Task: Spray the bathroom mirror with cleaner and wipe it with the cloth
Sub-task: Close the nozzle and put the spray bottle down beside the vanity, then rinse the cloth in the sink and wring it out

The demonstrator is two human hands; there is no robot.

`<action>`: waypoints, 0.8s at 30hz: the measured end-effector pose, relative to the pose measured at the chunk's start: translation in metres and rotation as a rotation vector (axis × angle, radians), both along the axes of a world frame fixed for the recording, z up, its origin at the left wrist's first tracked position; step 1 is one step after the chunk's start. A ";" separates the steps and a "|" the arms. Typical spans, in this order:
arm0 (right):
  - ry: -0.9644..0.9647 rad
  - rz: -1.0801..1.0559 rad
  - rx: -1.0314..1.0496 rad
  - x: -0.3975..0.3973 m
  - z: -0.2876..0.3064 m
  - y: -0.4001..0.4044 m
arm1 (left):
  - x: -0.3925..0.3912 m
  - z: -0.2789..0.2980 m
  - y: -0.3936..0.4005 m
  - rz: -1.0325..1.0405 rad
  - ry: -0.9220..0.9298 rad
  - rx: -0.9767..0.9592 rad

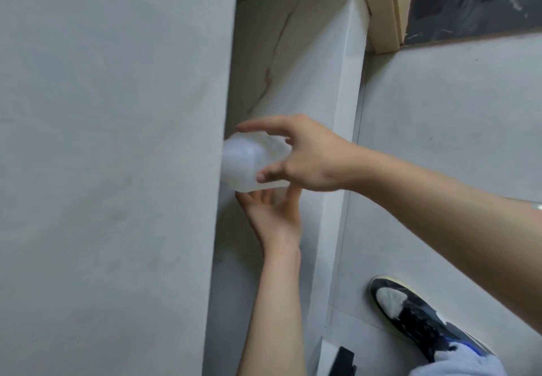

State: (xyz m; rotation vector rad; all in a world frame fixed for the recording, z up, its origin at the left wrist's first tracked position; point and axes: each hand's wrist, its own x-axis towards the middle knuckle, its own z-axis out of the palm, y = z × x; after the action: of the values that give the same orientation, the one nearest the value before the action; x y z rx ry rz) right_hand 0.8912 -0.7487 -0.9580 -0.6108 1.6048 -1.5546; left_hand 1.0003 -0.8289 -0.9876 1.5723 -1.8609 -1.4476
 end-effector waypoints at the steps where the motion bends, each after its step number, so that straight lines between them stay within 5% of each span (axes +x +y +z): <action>1: -0.064 -0.029 0.033 0.003 0.002 0.013 | 0.004 0.004 0.006 0.016 0.011 0.054; 5: -0.281 -0.180 0.170 0.014 0.022 0.068 | 0.036 0.051 0.063 0.058 -0.217 0.110; 10: -0.498 -0.281 0.318 0.027 0.100 0.149 | 0.045 0.149 0.140 0.058 -0.214 0.362; 18: -0.443 -0.380 0.413 0.001 0.322 0.239 | 0.002 0.371 0.202 -0.005 0.040 0.426; 24: -0.241 -0.301 0.241 -0.036 0.491 0.236 | -0.002 0.535 0.176 -0.091 0.204 0.238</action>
State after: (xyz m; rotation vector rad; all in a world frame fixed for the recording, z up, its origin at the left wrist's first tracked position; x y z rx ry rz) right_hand 0.8550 -0.5129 -0.4665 -0.0486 1.7178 -1.5453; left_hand 0.9978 -0.6533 -0.4521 1.3908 -1.7143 -1.8535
